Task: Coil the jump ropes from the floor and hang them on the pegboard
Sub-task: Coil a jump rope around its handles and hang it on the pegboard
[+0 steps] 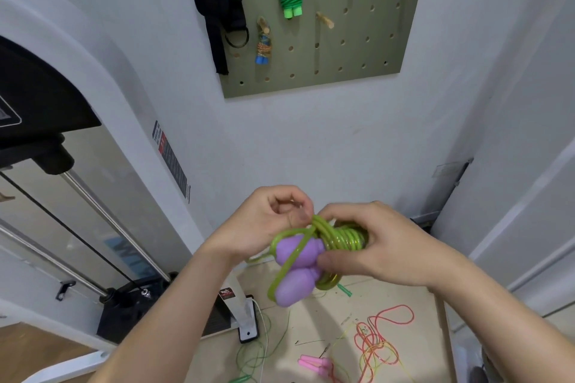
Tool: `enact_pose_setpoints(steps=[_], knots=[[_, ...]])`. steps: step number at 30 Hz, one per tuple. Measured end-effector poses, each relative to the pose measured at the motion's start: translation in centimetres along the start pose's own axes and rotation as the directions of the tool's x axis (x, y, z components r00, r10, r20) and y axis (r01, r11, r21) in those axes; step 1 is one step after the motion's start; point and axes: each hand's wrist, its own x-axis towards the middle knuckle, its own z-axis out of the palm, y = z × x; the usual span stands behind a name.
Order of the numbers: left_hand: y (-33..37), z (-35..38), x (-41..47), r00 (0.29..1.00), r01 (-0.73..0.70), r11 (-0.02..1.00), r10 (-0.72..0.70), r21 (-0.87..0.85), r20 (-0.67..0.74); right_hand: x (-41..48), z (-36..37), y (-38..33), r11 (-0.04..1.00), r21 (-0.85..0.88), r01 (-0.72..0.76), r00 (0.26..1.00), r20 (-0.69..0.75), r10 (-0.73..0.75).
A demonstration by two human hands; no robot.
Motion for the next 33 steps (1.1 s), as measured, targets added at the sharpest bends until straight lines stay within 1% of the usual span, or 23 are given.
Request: enact_pose_setpoints(steps=[1,3,4,5,6,8,11,12,13,14,15,16,17,18,19,20,22,24,26,28,30,31,33], knots=[[-0.4,0.7,0.0,0.999,0.006,0.993,-0.010,-0.117,-0.031,0.1,0.2,0.2,0.982,0.191,-0.007,1.000,-0.022,0.011],[-1.1,2.5,-0.3,0.981,0.069,0.941,-0.124,-0.332,-0.147,0.1,0.4,0.6,0.860,0.511,-0.013,0.999,-0.034,0.035],[-1.4,3.5,-0.5,0.969,0.085,0.910,-0.171,-0.406,-0.180,0.1,0.6,1.0,0.797,0.604,-0.015,0.998,-0.043,0.051],[-1.8,4.2,-0.5,0.965,0.080,0.896,-0.179,-0.437,-0.192,0.1,0.8,1.4,0.741,0.671,-0.015,0.995,-0.059,0.074],[-2.4,4.7,-0.4,0.968,0.050,0.922,-0.139,-0.384,-0.208,0.1,1.1,1.9,0.677,0.736,-0.011,0.993,-0.074,0.096],[-2.9,4.8,-0.7,0.967,-0.012,0.983,-0.034,-0.181,-0.251,0.2,1.8,2.7,0.496,0.868,-0.012,0.988,-0.067,0.141],[-2.9,4.2,-1.2,0.966,-0.014,0.995,0.040,0.100,-0.257,0.5,2.5,3.3,0.266,0.962,-0.052,0.976,-0.008,0.218],[-2.6,4.0,-1.4,0.963,-0.007,0.990,0.045,0.141,-0.266,0.5,2.7,3.4,0.185,0.982,-0.047,0.971,0.001,0.239],[-2.3,3.7,-1.7,0.958,0.004,0.992,0.033,0.127,-0.284,0.6,2.8,3.5,0.099,0.995,-0.031,0.964,0.004,0.267],[-2.0,3.4,-1.9,0.956,0.008,0.999,0.003,0.038,-0.293,0.6,2.9,3.5,0.011,1.000,-0.008,0.956,0.004,0.293],[-1.8,3.0,-2.2,0.959,-0.004,0.994,-0.028,-0.113,-0.283,0.6,3.0,3.5,-0.064,0.998,0.017,0.947,0.004,0.320],[-1.6,2.7,-2.5,0.968,-0.034,0.953,-0.044,-0.301,-0.249,0.6,3.2,3.4,-0.121,0.992,0.042,0.937,0.004,0.350],[-1.5,2.6,-2.7,0.979,-0.063,0.888,-0.034,-0.456,-0.201,0.7,3.4,3.4,-0.160,0.985,0.063,0.927,0.002,0.376],[-1.4,2.6,-3.0,0.988,-0.081,0.846,-0.003,-0.526,-0.157,0.7,3.7,3.3,-0.194,0.978,0.081,0.921,0.001,0.390],[-1.5,2.8,-3.2,0.993,-0.090,0.849,0.035,-0.520,-0.116,0.9,4.0,3.2,-0.225,0.970,0.097,0.918,0.000,0.395],[-1.4,3.3,-3.4,0.994,-0.093,0.884,0.053,-0.459,-0.098,1.0,4.2,3.1,-0.254,0.961,0.112,0.916,0.000,0.401],[-1.2,4.7,-3.5,0.984,-0.078,0.964,0.033,-0.254,-0.175,1.2,4.5,3.0,-0.293,0.947,0.134,0.913,-0.003,0.407],[-0.7,6.0,-3.3,0.946,-0.096,0.981,0.036,-0.170,-0.323,1.4,4.8,2.7,-0.318,0.940,0.126,0.922,0.007,0.387],[-0.3,6.4,-3.1,0.861,-0.202,0.977,0.145,-0.067,-0.488,1.5,5.1,2.2,-0.335,0.936,0.112,0.932,0.018,0.363],[0.4,6.4,-2.8,0.797,-0.297,0.953,0.276,0.049,-0.537,1.4,5.3,1.9,-0.343,0.932,0.114,0.939,0.012,0.345],[0.9,6.4,-2.6,0.767,-0.364,0.929,0.338,0.064,-0.545,1.3,5.7,1.9,-0.362,0.926,0.107,0.949,0.013,0.314],[1.2,6.2,-2.4,0.749,-0.378,0.924,0.343,0.059,-0.566,1.3,6.0,2.2,-0.390,0.917,0.089,0.965,0.018,0.262],[2.0,5.7,-2.0,0.750,-0.377,0.926,0.292,-0.021,-0.593,1.3,6.9,3.0,-0.447,0.895,0.014,0.996,0.027,0.083]])
